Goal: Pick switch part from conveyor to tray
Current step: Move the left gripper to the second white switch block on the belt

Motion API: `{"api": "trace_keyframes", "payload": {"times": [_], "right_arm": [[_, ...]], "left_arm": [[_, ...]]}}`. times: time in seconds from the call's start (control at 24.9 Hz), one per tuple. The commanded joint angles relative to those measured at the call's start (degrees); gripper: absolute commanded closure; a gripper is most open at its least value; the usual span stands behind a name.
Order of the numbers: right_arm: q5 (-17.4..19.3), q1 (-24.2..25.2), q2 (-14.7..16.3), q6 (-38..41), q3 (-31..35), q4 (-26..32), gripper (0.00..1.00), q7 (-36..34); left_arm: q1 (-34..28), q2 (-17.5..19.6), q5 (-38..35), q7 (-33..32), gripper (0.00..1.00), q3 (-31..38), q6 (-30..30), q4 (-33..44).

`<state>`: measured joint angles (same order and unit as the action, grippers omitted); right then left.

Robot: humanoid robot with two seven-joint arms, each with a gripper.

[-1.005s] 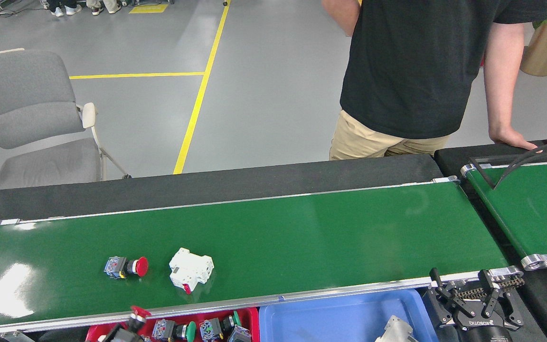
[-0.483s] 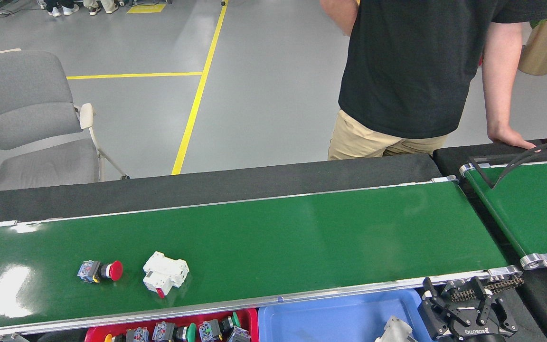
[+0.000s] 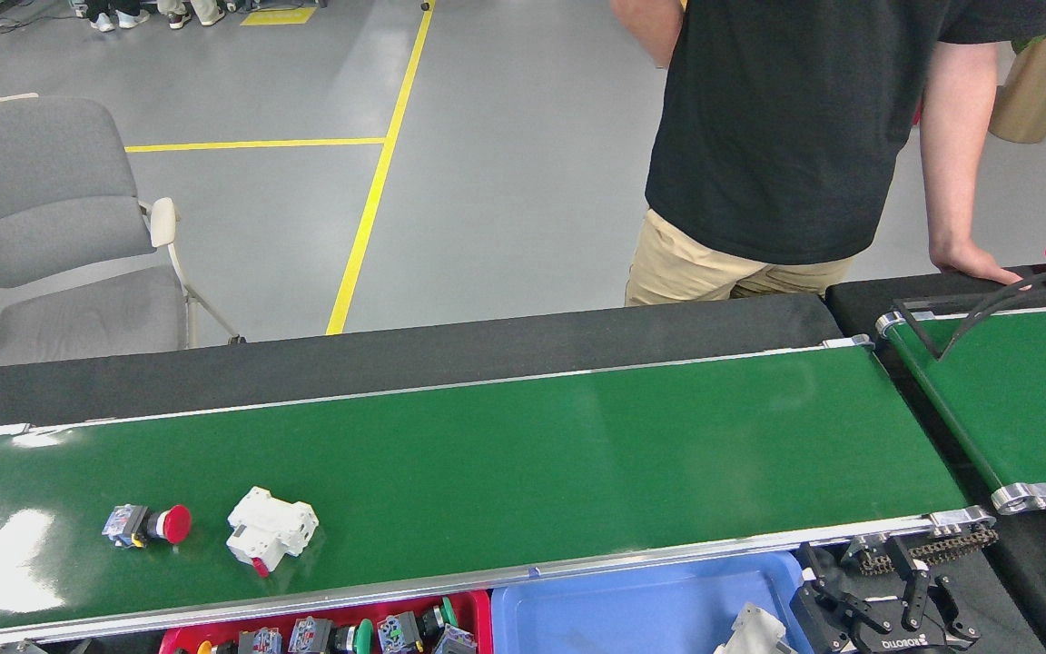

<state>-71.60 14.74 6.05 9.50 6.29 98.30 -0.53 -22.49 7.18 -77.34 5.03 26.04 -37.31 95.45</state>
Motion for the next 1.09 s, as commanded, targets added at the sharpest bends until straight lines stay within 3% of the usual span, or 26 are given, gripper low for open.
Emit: {"api": "trace_keyframes", "payload": {"times": [0.0,0.16,0.6,0.84,1.05], "right_arm": [[0.14,-0.68,0.10,0.61,0.04,0.84,0.00,-0.09],[0.14,-0.41,0.28,1.23,-0.14,0.84,0.00,-0.09],[0.14,-0.59,0.19,3.07,-0.05,0.58,0.00,-0.18],[0.14,-0.59,0.19,3.16,-0.05,0.58,0.00,-0.18],[0.14,-0.68,0.36,3.25,-0.05,0.58,0.00,-0.18]], "left_arm": [[2.28,1.26,-1.24,0.16,0.00,0.15,-0.31,-1.67],[6.32,1.52,-2.91,0.16,0.00,0.15,0.92,-7.64],[14.05,6.97,-4.49,0.16,0.01,0.15,1.98,-18.54],[16.25,7.85,-4.49,0.25,0.14,0.07,2.15,-20.65],[19.15,8.11,-4.49,0.33,0.19,0.07,2.15,-24.17]]}}
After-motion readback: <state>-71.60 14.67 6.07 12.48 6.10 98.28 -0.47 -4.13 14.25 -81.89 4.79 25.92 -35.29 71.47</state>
